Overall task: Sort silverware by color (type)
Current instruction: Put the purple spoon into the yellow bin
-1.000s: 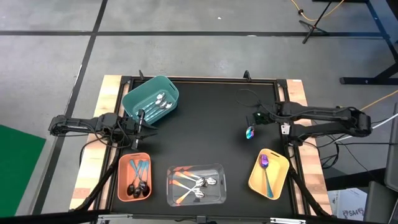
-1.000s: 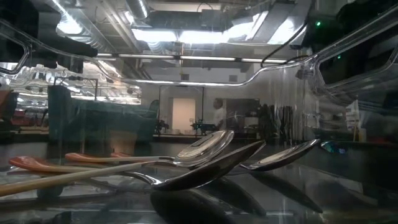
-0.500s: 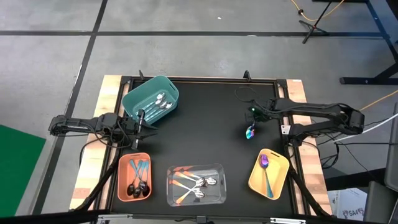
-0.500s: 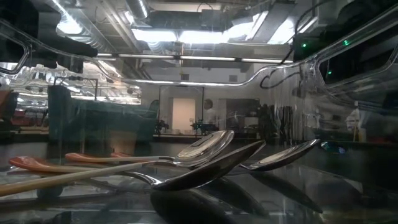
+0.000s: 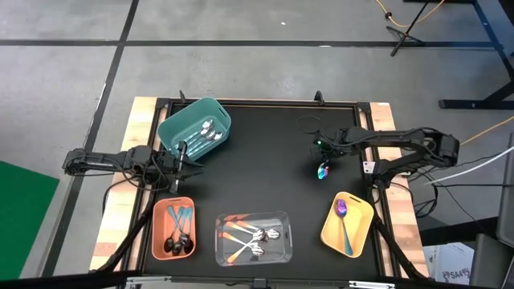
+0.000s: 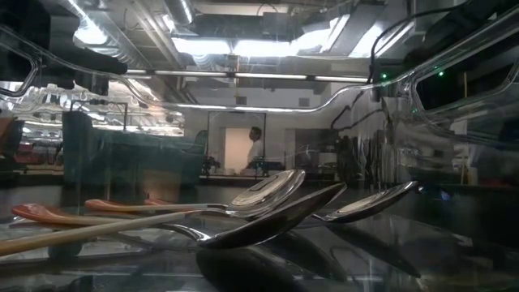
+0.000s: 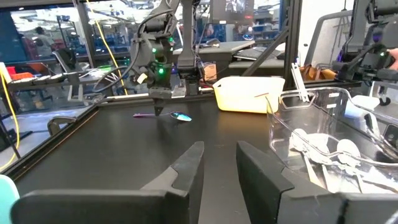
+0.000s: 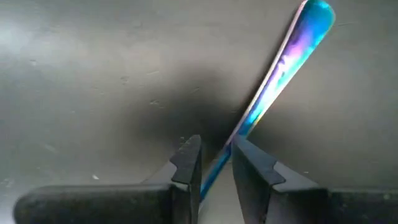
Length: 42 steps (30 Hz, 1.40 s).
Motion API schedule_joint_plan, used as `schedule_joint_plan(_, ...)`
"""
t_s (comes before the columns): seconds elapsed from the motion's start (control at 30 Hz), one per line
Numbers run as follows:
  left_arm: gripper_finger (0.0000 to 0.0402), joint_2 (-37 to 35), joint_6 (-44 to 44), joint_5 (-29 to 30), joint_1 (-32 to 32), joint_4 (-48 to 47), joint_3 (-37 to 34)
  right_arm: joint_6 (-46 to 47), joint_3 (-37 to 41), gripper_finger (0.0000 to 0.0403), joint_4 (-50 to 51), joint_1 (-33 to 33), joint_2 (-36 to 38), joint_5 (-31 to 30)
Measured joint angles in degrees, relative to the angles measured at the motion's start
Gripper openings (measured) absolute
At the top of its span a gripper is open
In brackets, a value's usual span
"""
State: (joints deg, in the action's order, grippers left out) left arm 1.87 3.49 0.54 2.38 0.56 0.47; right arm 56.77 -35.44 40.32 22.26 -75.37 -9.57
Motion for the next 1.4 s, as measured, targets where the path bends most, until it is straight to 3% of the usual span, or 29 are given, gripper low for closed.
schedule_joint_plan(0.23,0.0089,0.0,0.0,0.0,0.0,0.0,0.0,0.1,0.0,0.0076,0.6,0.0,-0.9,0.2)
schedule_joint_plan(0.63,0.0089,0.0,0.0,0.0,0.0,0.0,0.0,8.9,0.0,0.0076,2.2,-0.1,-0.9,-1.0)
schedule_joint_plan(1.4,0.0089,0.0,0.0,0.0,0.0,0.0,0.0,11.8,0.0,0.0076,2.8,-0.1,1.4,-1.4)
